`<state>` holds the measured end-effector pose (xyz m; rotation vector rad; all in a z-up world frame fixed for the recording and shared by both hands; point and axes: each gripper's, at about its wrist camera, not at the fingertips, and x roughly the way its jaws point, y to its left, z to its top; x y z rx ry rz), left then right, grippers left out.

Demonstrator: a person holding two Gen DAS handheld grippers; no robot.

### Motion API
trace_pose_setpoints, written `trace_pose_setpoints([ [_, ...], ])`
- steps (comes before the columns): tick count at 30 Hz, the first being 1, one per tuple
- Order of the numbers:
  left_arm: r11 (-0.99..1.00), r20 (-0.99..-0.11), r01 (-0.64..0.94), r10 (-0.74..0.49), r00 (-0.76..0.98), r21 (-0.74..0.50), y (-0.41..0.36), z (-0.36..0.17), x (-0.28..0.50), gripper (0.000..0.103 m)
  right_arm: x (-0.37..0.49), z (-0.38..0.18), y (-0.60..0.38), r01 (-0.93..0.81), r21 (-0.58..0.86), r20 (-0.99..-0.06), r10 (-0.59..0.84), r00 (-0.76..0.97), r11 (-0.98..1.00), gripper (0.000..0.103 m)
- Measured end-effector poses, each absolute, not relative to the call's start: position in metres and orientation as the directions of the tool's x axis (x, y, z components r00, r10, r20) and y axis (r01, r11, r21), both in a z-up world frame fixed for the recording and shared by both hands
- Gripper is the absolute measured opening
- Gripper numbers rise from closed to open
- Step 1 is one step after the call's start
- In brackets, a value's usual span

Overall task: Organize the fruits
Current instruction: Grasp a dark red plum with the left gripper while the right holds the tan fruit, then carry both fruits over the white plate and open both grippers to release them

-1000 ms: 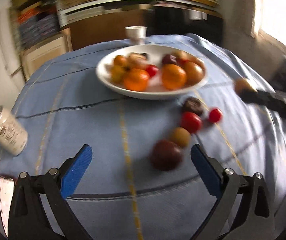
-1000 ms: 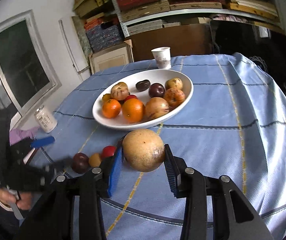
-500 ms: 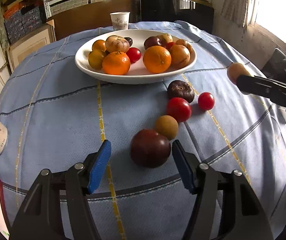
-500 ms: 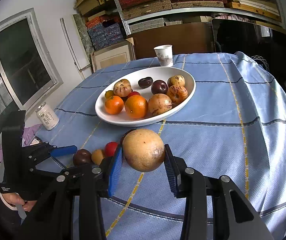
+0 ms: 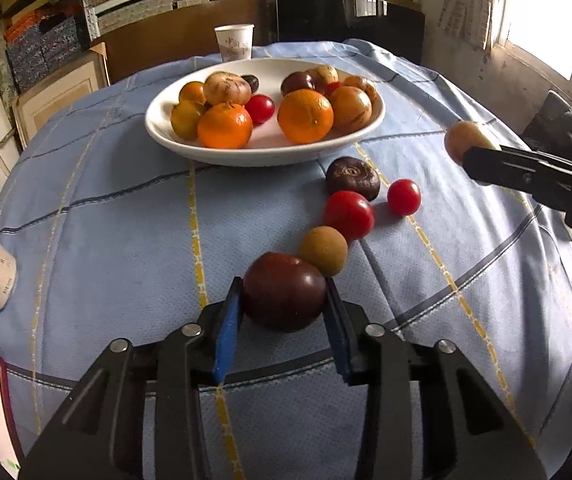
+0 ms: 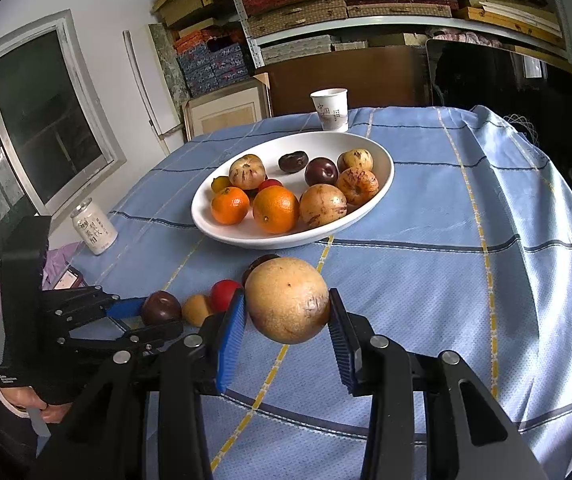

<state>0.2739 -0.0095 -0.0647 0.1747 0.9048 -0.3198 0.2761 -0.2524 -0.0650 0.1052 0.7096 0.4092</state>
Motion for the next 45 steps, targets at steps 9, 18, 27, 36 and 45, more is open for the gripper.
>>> trace_pose_setpoints([
  [9,0.942,-0.754,0.334,-0.190,0.629,0.041,-0.010,-0.040,0.259,0.038,0.275,-0.058,-0.252,-0.362,0.265,-0.600,0.447,0.664,0.894,0.041],
  [18,0.959,-0.715,0.276,-0.235,0.658,-0.061,0.007,0.012,0.319,0.038,0.316,-0.026,-0.252,-0.397,0.295,-0.555,0.494,0.669,0.869,0.041],
  [27,0.981,-0.737,0.171,-0.183,0.650,-0.092,0.003,0.014,0.437,0.038,0.409,-0.023,-0.238,-0.332,0.268,-0.562,0.427,0.708,0.904,0.041],
  [36,0.988,-0.746,0.139,-0.147,0.650,-0.073,-0.010,-0.007,0.478,0.052,0.445,-0.044,-0.220,-0.326,0.247,-0.601,0.408,0.687,0.913,0.043],
  [45,0.994,-0.668,0.105,-0.107,0.737,-0.043,0.001,0.028,0.412,0.097,0.388,-0.023,-0.243,-0.351,0.264,-0.516,0.439,0.735,0.898,0.052],
])
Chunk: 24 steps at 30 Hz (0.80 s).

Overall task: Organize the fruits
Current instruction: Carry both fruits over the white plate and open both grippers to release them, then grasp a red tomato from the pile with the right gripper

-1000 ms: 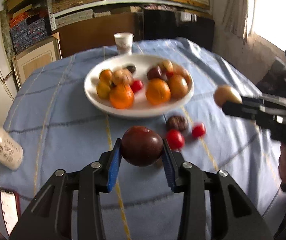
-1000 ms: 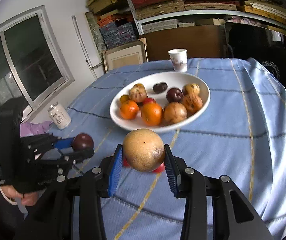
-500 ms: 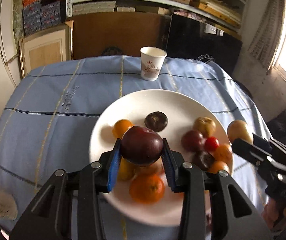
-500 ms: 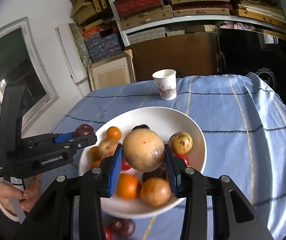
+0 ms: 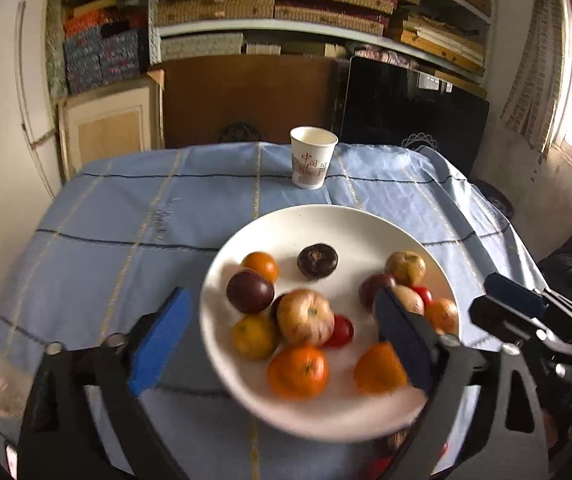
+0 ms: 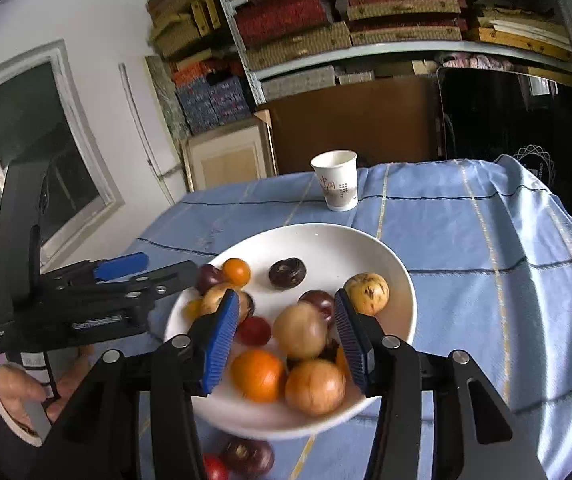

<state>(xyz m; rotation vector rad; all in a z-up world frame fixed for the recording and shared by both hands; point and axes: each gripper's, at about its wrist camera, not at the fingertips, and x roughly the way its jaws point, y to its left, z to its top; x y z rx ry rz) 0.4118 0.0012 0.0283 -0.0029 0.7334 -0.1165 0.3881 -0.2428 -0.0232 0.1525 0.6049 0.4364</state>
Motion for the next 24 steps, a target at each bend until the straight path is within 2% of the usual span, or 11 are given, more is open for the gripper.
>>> trace_pose_setpoints([
  [3,0.995,-0.669,0.094,-0.096,0.737,-0.039,0.006,0.024,0.374,0.097,0.359,-0.032,-0.246,-0.362,0.221,-0.542,0.423,0.726,0.905,0.058],
  [8,0.997,-0.672,0.071,-0.081,0.736,-0.043,0.016,-0.013,0.322,0.098,0.327,-0.056,-0.239,-0.390,0.113,-0.613,0.373,0.696,0.914,0.059],
  [11,0.999,-0.712,0.048,-0.052,0.700,-0.026,0.019,-0.034,0.312,0.098,0.321,-0.070,-0.233,-0.414,0.103,-0.659,0.374,0.653,0.905,0.059],
  [18,0.994,-0.686,0.077,0.001,0.728,0.083,0.006,-0.033,0.297,0.098,0.320,-0.089,-0.220,-0.446,0.061,-0.723,0.347,0.597,0.893,0.059],
  [20,0.991,-0.686,0.078,0.015,0.728,0.104,0.004,-0.033,0.296,0.098,0.320,-0.093,-0.218,-0.458,0.058,-0.734,0.349,0.583,0.887,0.058],
  [24,0.995,-0.693,0.063,0.010,0.721,0.079,0.011,-0.031,0.301,0.098,0.319,-0.097,-0.213,-0.475,0.063,-0.747,0.357,0.561,0.878,0.049],
])
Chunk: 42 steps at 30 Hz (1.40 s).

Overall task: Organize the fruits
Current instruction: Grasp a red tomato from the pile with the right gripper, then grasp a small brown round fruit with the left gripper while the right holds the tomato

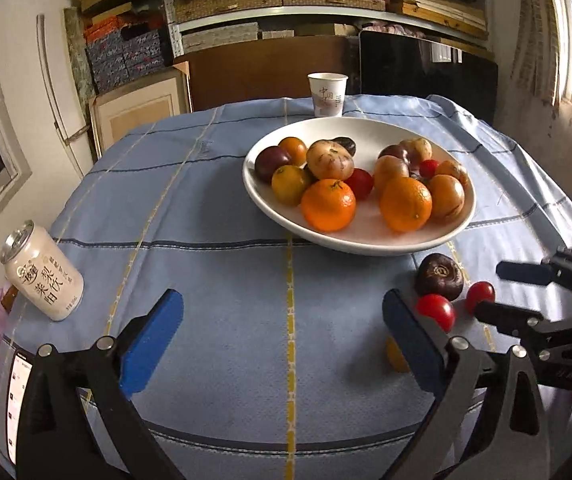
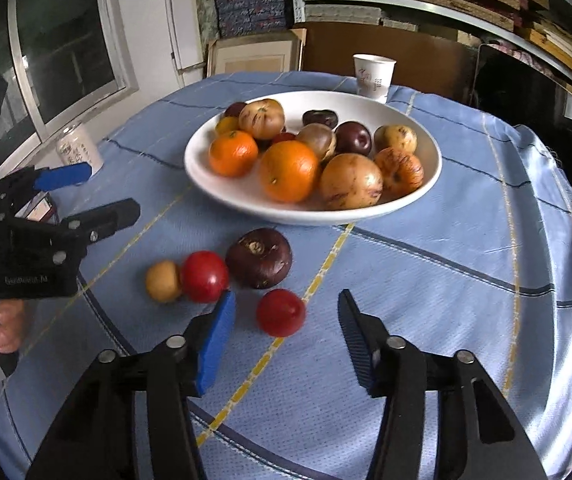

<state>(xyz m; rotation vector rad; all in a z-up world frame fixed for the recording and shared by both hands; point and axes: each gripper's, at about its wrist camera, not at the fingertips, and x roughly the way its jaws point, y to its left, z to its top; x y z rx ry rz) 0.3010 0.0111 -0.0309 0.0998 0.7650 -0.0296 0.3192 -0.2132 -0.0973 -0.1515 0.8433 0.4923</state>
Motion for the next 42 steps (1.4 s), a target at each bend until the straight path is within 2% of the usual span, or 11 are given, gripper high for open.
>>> trace_pose_setpoints([
  [9,1.000,-0.705,0.014,-0.004,0.709,0.008,0.030,-0.030,0.306,0.098,0.321,-0.103,-0.210,-0.480,0.064,-0.764,0.353,0.541,0.875,0.037],
  [15,1.000,-0.704,0.003,0.005,0.711,0.011,0.032,-0.031,0.305,0.098,0.322,-0.105,-0.208,-0.484,0.055,-0.769,0.346,0.537,0.873,0.027],
  [18,1.000,-0.708,0.013,-0.004,0.706,0.008,0.031,-0.032,0.305,0.098,0.322,-0.101,-0.213,-0.480,0.078,-0.759,0.364,0.540,0.874,0.026],
  [21,0.996,-0.722,0.085,-0.079,0.687,-0.029,0.025,-0.034,0.304,0.098,0.324,-0.090,-0.228,-0.434,0.129,-0.723,0.384,0.575,0.892,0.026],
  [24,0.974,-0.743,0.221,-0.190,0.641,-0.058,0.008,-0.040,0.300,0.098,0.326,-0.087,-0.241,-0.395,0.160,-0.708,0.384,0.592,0.904,0.027],
  [25,0.961,-0.748,0.272,-0.221,0.626,-0.057,0.000,-0.042,0.298,0.096,0.328,-0.087,-0.246,-0.380,0.184,-0.707,0.391,0.590,0.907,0.027],
  [29,0.919,-0.771,0.387,-0.302,0.561,-0.079,-0.018,-0.049,0.292,0.065,0.331,-0.088,-0.254,-0.348,0.221,-0.705,0.396,0.588,0.911,0.027],
  [32,0.913,-0.789,0.399,-0.305,0.534,-0.083,-0.022,-0.056,0.294,0.052,0.332,-0.088,-0.256,-0.340,0.227,-0.703,0.395,0.591,0.913,0.027],
  [35,0.911,-0.795,0.402,-0.314,0.519,-0.098,-0.022,-0.060,0.294,0.046,0.332,-0.088,-0.256,-0.340,0.229,-0.704,0.396,0.590,0.912,0.027],
  [42,0.907,-0.803,0.411,-0.313,0.508,-0.094,-0.025,-0.065,0.294,0.042,0.332,-0.089,-0.255,-0.338,0.229,-0.707,0.395,0.587,0.913,0.027],
])
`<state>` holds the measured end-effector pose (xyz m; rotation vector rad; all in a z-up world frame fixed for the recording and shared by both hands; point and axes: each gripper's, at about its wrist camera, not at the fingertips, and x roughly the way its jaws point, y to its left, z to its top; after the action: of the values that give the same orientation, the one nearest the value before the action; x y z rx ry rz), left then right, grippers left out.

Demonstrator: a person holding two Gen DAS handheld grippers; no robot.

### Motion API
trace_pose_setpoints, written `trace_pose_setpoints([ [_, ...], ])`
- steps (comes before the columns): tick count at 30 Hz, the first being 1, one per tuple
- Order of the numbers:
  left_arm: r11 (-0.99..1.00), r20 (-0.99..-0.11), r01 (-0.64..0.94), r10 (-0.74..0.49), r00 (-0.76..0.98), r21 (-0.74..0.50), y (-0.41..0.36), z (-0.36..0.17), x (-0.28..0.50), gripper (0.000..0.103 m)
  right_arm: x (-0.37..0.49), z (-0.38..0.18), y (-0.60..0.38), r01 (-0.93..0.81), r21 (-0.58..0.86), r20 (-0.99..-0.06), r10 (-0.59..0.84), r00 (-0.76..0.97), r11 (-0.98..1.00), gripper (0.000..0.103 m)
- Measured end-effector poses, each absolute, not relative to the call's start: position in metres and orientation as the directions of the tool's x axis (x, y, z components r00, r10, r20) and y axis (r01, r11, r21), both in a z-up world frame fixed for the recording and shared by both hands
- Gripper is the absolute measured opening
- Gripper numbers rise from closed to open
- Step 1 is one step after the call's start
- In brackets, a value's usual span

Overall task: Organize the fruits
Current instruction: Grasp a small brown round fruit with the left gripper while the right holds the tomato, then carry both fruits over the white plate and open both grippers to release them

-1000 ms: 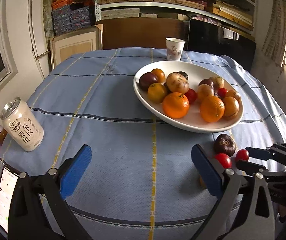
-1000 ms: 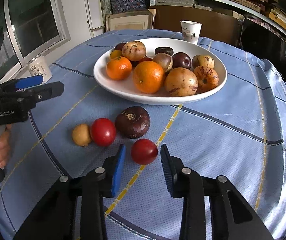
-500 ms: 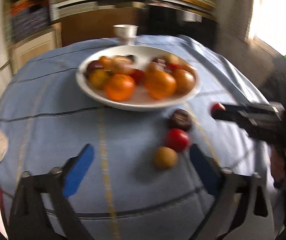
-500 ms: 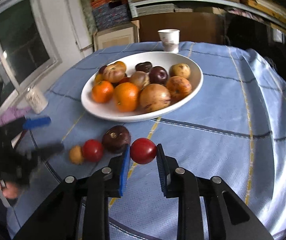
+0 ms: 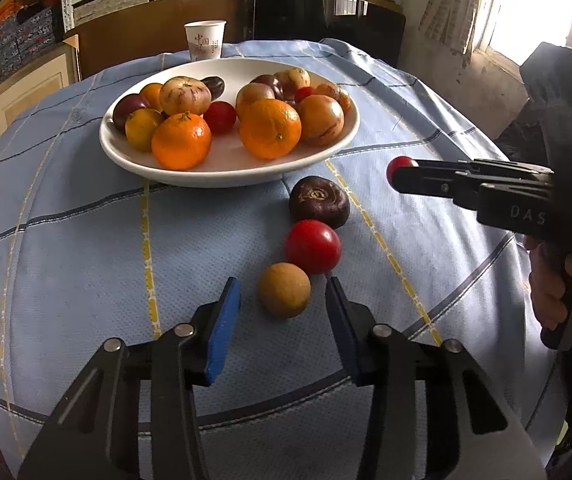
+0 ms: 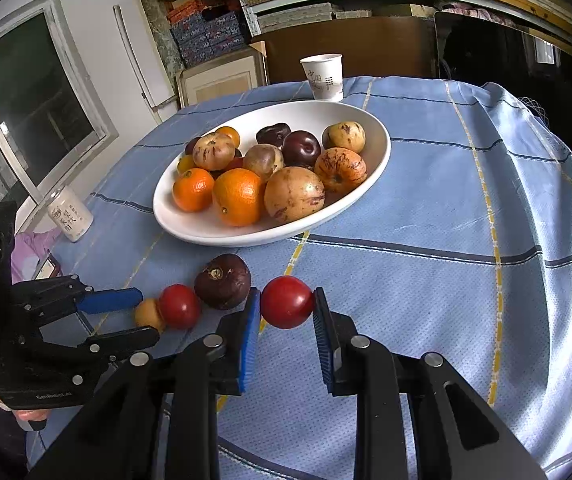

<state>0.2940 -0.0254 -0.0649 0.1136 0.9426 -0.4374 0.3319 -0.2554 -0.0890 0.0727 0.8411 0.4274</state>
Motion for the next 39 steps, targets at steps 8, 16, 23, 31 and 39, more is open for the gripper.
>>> trace_pose_setpoints([
  [8,0.904,-0.813,0.413,-0.321,0.485,-0.111,-0.026,-0.070,0.299,0.029,0.332,-0.089,-0.256,-0.334,0.230,-0.706,0.393,0.590,0.914,0.027],
  [16,0.904,-0.814,0.412,-0.324,0.483,-0.116,-0.026,-0.071,0.299,0.027,0.332,-0.089,-0.256,-0.333,0.229,-0.706,0.392,0.590,0.915,0.027],
  [23,0.910,-0.806,0.402,-0.314,0.502,-0.104,-0.023,-0.066,0.298,0.027,0.335,-0.090,-0.259,-0.329,0.236,-0.704,0.394,0.591,0.914,0.027],
  [31,0.919,-0.782,0.388,-0.291,0.552,-0.068,-0.021,-0.054,0.293,0.027,0.333,-0.082,-0.267,-0.320,0.245,-0.685,0.397,0.611,0.915,0.027],
  [39,0.930,-0.758,0.366,-0.263,0.597,-0.035,-0.017,-0.035,0.295,0.027,0.327,-0.055,-0.259,-0.361,0.246,-0.637,0.431,0.639,0.900,0.027],
])
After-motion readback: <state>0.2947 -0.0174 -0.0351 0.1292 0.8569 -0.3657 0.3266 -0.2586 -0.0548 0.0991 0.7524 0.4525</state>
